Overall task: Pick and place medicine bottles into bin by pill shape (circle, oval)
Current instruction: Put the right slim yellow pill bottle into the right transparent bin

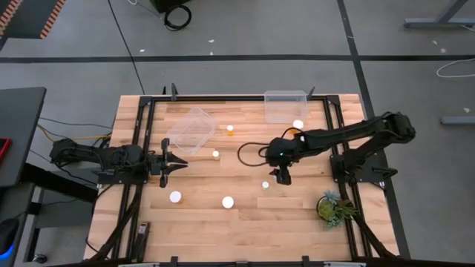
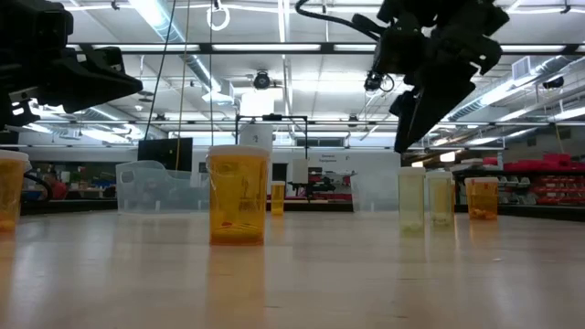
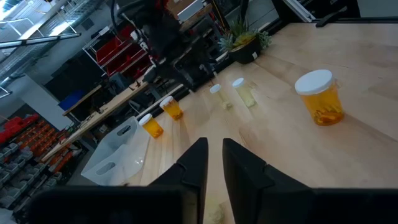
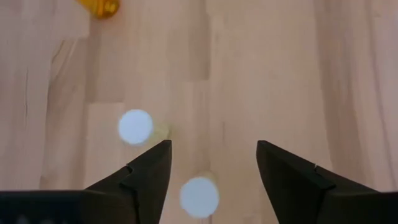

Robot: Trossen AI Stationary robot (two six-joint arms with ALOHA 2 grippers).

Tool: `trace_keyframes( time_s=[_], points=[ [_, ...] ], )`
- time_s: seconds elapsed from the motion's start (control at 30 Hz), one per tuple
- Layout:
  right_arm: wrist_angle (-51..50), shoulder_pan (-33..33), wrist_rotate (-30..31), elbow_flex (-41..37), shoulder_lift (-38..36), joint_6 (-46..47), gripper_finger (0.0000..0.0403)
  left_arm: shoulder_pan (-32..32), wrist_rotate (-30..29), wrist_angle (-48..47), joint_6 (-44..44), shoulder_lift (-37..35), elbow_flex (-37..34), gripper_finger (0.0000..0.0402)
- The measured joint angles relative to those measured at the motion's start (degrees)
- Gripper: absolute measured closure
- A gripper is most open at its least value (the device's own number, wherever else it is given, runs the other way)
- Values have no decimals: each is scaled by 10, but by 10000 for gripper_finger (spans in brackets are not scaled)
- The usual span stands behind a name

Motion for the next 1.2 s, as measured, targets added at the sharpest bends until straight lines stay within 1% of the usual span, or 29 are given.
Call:
trace_keyframes(
  time_s=[0.17, 0.43, 0.73, 0.9, 1.07, 1.2],
  points=[
    [-68, 26, 14, 55, 35, -33, 155, 0, 0, 0, 0, 0, 0, 342],
    [-144, 44, 17, 106, 86, -58, 134, 0, 0, 0, 0, 0, 0, 348],
    [-160, 45, 29, 110, 115, -67, 100, 0, 0, 0, 0, 0, 0, 340],
    [-160, 52, 30, 110, 124, -80, 98, 0, 0, 0, 0, 0, 0, 346],
    [-160, 58, 48, 109, 124, -94, 98, 0, 0, 0, 0, 0, 0, 351],
    [-160, 60, 50, 109, 124, -106, 98, 0, 0, 0, 0, 0, 0, 351]
  ],
)
